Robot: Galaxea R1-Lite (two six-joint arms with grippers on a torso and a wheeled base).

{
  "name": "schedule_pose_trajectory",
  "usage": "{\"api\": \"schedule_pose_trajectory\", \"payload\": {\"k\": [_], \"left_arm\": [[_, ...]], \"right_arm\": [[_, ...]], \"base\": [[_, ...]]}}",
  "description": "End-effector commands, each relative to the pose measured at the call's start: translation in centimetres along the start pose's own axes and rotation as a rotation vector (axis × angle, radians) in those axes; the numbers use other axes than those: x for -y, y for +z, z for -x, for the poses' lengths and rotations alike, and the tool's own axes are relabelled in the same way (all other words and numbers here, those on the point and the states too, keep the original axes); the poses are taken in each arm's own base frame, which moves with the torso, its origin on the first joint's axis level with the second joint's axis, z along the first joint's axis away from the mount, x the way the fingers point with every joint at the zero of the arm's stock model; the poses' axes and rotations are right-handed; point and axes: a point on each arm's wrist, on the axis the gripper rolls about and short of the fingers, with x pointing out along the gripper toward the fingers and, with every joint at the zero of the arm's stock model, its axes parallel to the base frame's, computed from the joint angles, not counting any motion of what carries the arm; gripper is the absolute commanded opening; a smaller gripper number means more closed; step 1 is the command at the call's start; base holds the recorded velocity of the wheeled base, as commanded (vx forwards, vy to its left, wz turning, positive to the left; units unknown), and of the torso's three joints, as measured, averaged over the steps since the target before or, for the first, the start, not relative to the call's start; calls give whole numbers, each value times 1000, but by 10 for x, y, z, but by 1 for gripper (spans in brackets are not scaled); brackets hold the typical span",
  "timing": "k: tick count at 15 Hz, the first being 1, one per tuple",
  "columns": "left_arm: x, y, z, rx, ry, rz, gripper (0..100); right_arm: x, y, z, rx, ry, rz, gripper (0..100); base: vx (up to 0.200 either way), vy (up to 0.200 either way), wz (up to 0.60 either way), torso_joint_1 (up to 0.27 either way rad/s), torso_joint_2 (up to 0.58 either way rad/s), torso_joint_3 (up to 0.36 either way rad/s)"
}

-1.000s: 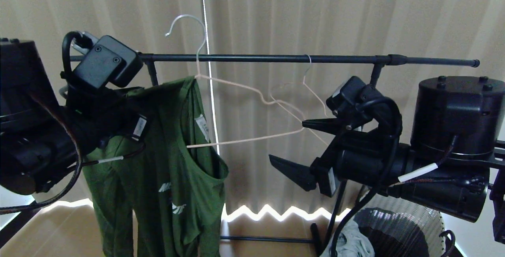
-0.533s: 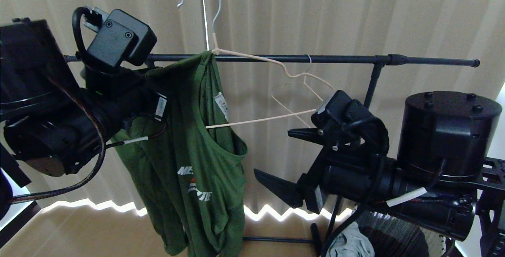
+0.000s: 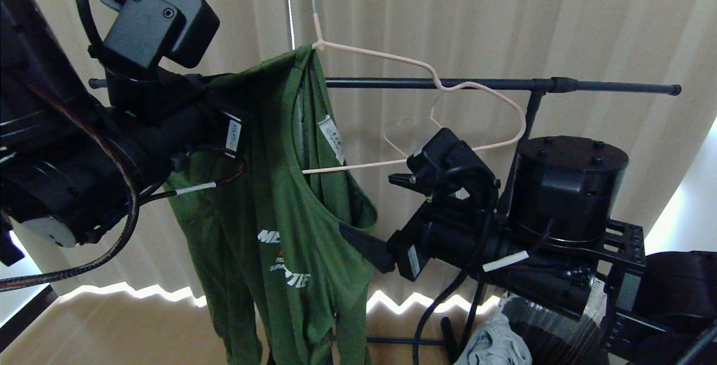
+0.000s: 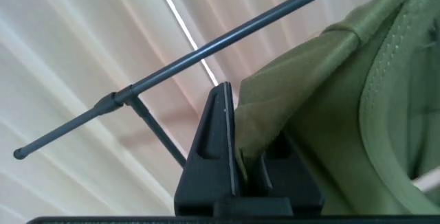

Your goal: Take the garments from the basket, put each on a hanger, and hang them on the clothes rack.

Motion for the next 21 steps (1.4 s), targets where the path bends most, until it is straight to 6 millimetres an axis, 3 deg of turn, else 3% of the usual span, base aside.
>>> {"api": "schedule_pose_trajectory", "payload": {"k": [1, 9, 14, 21], "left_arm": [[0, 3, 4, 12, -4, 4, 0], [-4, 10, 15, 49, -11, 17, 0], [-8, 11, 21, 60, -8, 23, 0], [-15, 4, 20, 28, 32, 10, 0]], "right_arm": [[6, -1, -7, -4, -17, -3, 100], [7, -23, -24, -50, -49, 0, 100], [7, -32, -22, -87, -63, 19, 100], [39, -44, -6, -147, -207, 70, 100]], "base": [[0, 0, 0, 0, 0, 0], [0, 0, 0, 0, 0, 0], [0, 0, 0, 0, 0, 0], [0, 0, 0, 0, 0, 0]]}}
